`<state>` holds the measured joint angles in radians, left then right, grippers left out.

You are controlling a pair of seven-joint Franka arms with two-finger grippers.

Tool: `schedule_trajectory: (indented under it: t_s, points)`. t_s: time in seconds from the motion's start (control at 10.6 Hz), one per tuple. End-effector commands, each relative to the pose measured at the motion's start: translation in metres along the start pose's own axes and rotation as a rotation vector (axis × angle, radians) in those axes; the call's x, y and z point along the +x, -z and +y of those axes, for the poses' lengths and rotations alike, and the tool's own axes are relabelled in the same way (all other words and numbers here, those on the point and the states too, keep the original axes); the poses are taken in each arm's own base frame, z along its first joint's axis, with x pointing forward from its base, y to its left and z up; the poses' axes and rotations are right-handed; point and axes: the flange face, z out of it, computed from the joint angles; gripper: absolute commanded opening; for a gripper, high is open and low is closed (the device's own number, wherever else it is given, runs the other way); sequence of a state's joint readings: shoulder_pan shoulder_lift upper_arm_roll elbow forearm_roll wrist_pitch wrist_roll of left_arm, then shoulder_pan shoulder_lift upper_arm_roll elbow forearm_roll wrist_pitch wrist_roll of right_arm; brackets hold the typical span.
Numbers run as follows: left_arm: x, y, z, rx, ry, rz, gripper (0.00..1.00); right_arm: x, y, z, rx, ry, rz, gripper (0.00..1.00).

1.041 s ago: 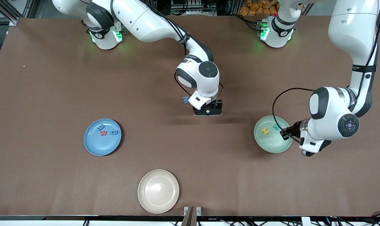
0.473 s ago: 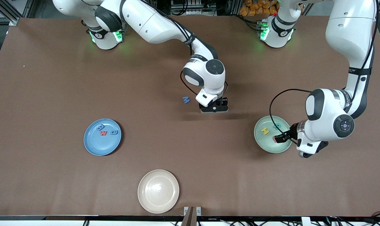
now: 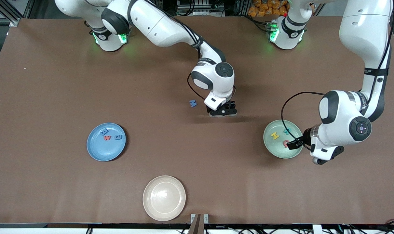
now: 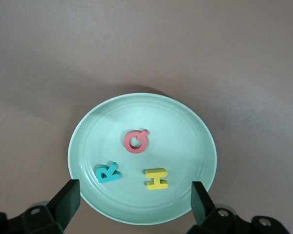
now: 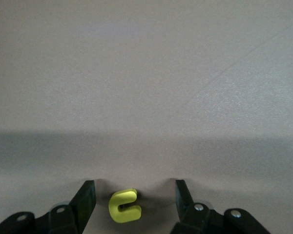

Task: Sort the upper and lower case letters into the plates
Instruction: 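Release the pink a while the right gripper grasps the yellow c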

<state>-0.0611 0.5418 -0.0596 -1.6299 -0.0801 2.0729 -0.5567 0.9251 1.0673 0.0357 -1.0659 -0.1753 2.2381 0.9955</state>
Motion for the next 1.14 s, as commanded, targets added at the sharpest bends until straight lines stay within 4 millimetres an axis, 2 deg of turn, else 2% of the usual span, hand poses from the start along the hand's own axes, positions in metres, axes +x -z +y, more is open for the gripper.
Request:
schedule_trajectory:
  t_s: [0.0,0.19,0.66,0.76,1.04]
  points:
    - [-0.006,0.013,0.001,0.016,-0.015,0.019,1.0,0.0,0.0,-0.007,0.004,0.007,0.019,0.69]
    - [-0.008,0.024,0.001,0.009,-0.014,0.029,1.0,-0.002,0.0,-0.008,0.005,0.004,0.015,0.67]
    - [-0.01,0.025,0.003,0.012,0.008,0.025,1.0,-0.011,-0.005,-0.013,0.003,0.004,0.008,0.65]
    - [-0.009,0.027,0.002,0.01,0.01,0.028,1.0,-0.011,-0.005,-0.013,0.003,0.003,0.008,0.6]
    - [-0.008,0.031,0.003,0.004,0.01,0.035,1.0,-0.011,-0.005,-0.013,0.002,0.011,0.01,0.29]
